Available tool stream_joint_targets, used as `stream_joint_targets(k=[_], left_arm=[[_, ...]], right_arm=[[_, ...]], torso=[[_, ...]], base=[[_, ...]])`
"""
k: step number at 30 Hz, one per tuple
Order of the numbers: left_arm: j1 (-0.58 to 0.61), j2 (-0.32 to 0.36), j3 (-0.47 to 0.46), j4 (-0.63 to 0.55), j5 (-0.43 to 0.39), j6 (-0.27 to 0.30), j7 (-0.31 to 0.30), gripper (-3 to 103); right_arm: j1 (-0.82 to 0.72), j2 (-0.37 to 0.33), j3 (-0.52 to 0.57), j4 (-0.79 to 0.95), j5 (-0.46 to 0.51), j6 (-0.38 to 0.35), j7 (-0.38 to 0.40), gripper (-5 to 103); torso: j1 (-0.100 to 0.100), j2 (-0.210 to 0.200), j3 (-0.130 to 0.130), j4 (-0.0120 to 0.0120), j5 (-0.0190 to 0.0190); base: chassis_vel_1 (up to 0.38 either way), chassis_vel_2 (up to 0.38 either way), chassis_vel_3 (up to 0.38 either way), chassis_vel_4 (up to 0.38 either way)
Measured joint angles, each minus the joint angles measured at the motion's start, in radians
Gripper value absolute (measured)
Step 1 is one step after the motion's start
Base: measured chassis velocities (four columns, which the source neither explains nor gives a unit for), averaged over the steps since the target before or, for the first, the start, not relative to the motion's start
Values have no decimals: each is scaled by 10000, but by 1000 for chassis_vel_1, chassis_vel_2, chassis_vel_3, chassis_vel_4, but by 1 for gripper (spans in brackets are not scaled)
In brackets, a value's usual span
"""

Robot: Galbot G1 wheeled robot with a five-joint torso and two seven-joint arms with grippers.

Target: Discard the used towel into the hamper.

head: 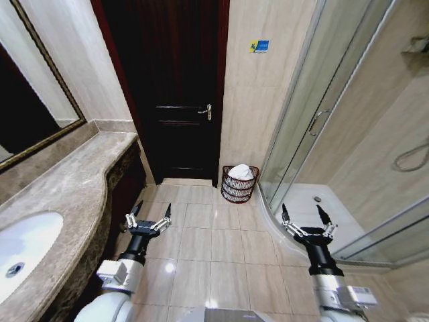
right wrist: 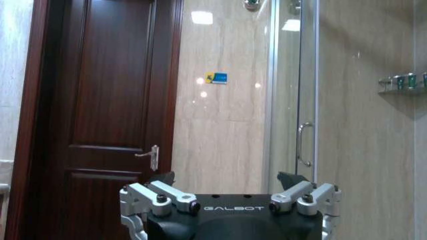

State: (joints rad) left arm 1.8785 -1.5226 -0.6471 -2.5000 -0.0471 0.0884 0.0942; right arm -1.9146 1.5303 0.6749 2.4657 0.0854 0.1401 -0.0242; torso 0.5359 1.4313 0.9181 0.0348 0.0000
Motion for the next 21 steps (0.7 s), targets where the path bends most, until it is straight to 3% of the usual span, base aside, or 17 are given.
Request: stream_joint_targets(k=[21], left_arm=[[0,0,0,0,0,0,0,93]], right_arm=[[0,0,0,0,0,0,0,100]], torso=[[0,0,0,0,0]], base=[[0,0,0,0]])
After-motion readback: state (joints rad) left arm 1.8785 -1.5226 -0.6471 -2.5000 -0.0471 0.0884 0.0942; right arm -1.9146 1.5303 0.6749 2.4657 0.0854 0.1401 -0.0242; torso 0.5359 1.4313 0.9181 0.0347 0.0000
